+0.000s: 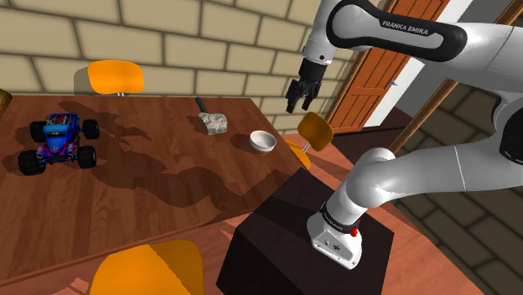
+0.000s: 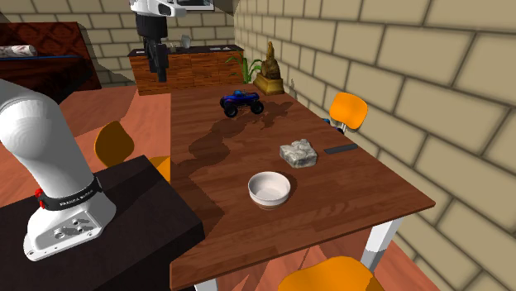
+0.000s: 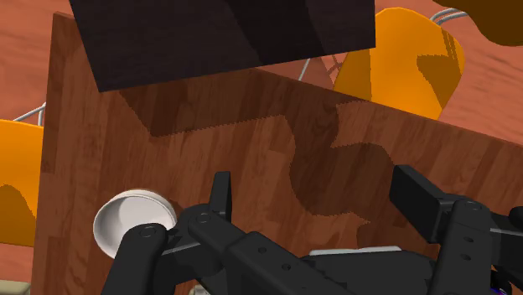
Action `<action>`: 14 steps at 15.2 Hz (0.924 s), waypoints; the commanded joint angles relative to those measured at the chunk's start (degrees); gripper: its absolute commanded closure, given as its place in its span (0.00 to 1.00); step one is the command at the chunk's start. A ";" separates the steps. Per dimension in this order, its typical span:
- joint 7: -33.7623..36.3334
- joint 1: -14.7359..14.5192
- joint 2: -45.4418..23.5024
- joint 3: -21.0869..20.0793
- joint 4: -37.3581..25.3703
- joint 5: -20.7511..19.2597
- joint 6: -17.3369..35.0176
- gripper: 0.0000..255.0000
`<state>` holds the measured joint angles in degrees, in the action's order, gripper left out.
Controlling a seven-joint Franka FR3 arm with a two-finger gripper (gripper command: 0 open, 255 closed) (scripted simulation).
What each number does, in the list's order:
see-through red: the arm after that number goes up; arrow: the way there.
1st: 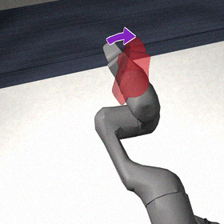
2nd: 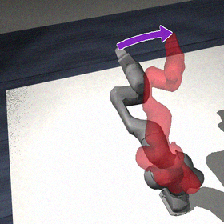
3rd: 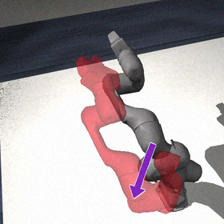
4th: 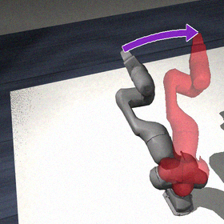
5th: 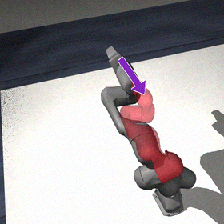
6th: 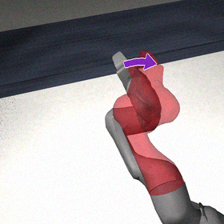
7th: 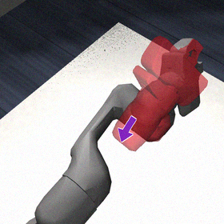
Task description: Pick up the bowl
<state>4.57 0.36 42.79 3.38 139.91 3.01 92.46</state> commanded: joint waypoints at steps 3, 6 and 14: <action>-2.11 0.67 -2.04 1.81 1.18 -1.01 3.08 0.00; -5.25 1.59 -5.76 4.54 2.37 -2.31 7.77 0.00; -13.99 3.22 -19.07 11.76 2.03 -3.60 20.12 0.00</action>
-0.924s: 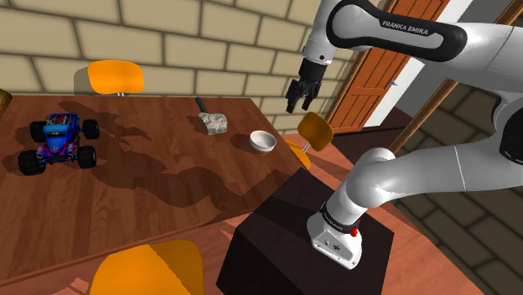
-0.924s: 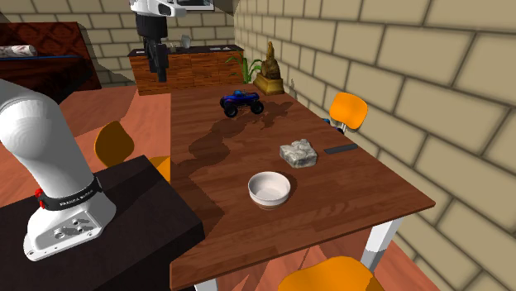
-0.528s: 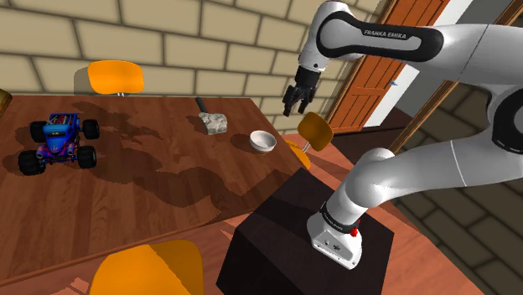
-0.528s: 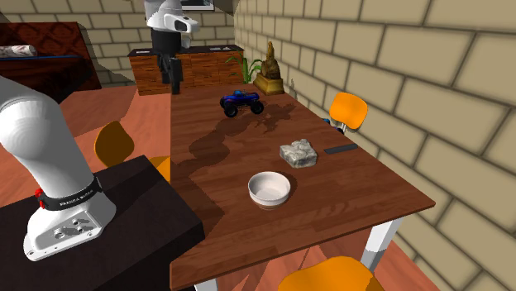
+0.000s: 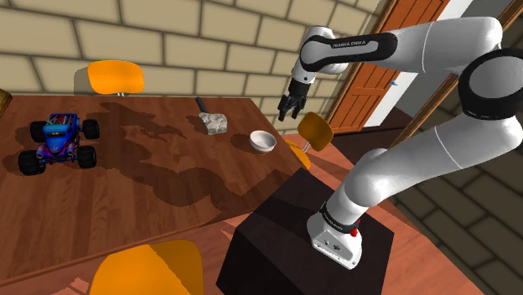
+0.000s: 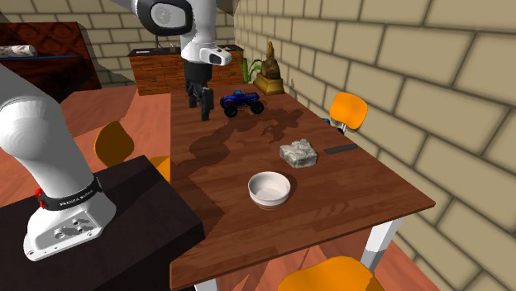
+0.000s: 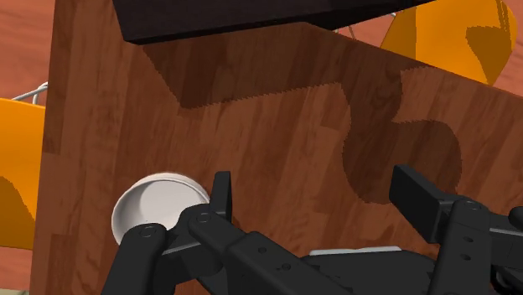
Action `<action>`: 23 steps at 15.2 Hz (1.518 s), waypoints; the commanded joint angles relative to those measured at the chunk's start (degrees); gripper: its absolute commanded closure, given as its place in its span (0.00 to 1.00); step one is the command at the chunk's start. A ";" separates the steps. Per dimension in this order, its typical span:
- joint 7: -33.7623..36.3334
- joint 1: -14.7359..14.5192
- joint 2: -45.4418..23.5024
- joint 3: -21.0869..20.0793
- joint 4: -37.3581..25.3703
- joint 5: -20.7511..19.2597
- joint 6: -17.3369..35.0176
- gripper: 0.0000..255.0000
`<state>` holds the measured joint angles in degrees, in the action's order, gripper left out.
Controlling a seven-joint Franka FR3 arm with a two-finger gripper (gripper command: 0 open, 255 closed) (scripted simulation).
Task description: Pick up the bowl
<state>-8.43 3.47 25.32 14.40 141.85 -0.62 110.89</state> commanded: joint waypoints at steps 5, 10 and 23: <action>-7.29 0.48 -11.97 4.90 -2.75 1.84 8.47 0.00; -14.63 1.05 -23.45 8.03 -7.58 6.35 13.73 0.00; -31.44 9.79 -54.29 6.59 -29.14 21.25 17.89 0.00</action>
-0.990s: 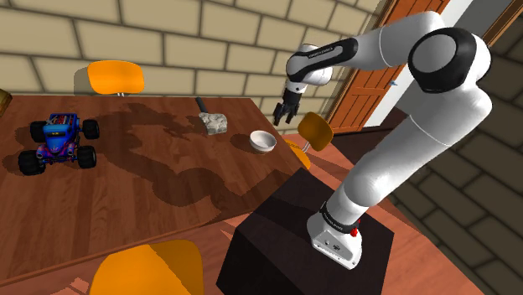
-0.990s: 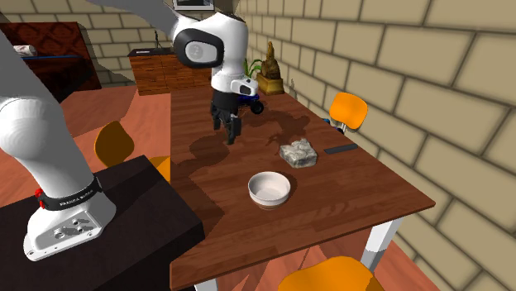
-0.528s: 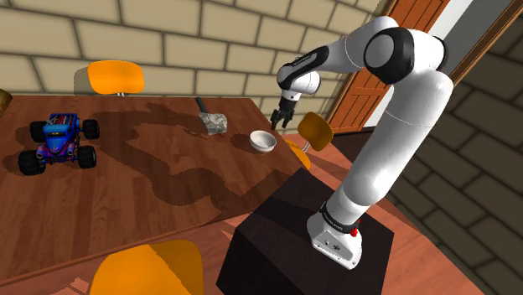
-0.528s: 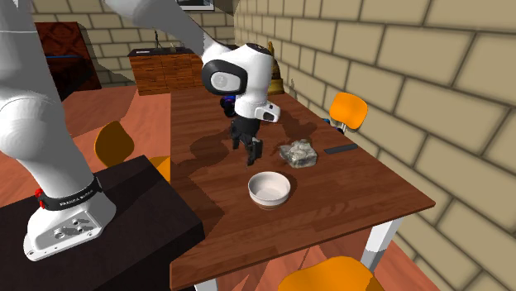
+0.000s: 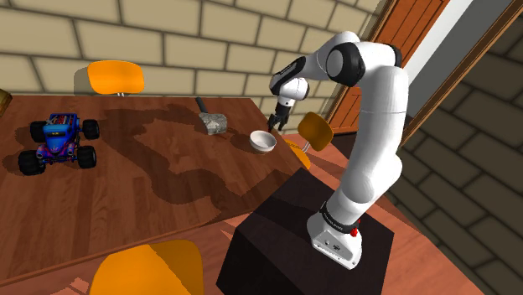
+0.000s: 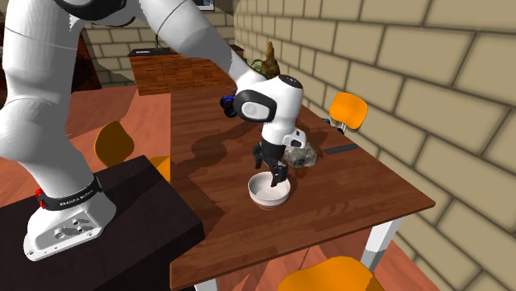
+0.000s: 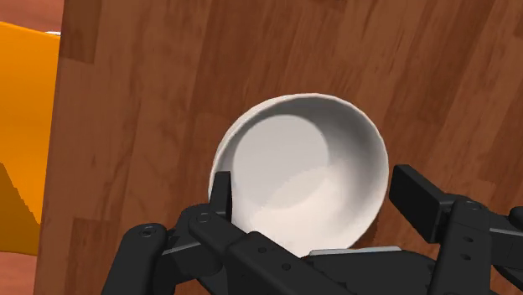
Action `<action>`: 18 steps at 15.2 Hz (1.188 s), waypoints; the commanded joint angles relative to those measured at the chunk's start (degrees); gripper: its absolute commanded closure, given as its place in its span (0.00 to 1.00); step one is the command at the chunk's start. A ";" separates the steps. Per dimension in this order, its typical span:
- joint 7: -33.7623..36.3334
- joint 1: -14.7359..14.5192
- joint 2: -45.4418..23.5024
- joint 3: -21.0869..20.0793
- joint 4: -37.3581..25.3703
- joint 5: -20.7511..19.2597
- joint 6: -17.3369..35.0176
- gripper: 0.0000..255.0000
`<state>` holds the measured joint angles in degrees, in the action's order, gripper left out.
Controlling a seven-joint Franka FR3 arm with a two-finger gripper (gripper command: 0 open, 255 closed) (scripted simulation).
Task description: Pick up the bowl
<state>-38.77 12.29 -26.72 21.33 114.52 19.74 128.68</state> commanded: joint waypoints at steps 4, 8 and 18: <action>-3.53 4.76 -11.41 -2.05 -11.04 3.29 -0.83 0.00; -4.37 6.37 -15.90 -3.00 -14.99 4.29 -0.53 0.00; -5.10 7.10 -19.25 -3.98 -16.16 5.35 1.59 1.00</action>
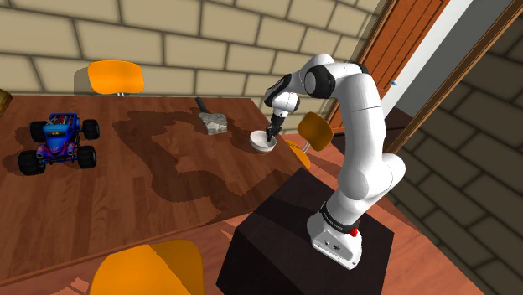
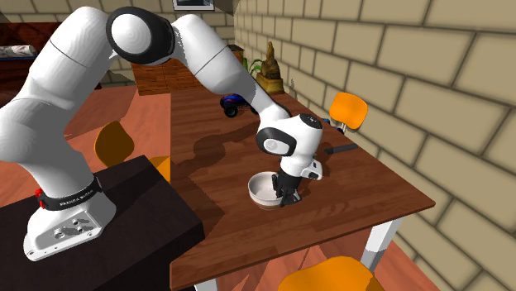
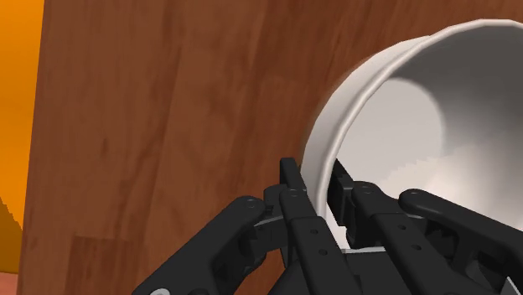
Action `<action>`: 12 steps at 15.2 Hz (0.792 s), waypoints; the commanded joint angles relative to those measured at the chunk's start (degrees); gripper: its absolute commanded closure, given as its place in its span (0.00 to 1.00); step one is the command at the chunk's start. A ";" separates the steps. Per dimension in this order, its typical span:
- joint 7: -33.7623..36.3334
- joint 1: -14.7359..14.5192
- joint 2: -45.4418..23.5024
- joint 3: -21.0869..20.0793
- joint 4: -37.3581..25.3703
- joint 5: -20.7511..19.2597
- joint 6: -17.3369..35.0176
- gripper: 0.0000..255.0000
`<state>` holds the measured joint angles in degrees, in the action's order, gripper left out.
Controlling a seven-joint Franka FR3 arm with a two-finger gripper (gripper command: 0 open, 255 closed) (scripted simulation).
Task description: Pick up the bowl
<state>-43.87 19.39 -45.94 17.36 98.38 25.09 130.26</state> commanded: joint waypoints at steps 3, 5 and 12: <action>-0.01 0.02 -0.04 -0.01 -0.03 0.01 0.01 1.00; -0.01 0.02 -0.04 -0.01 -0.05 0.01 0.00 1.00; 0.64 -0.65 2.97 0.87 1.05 -0.94 -1.87 1.00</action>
<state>-43.32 18.91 -43.87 18.00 98.90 24.38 128.74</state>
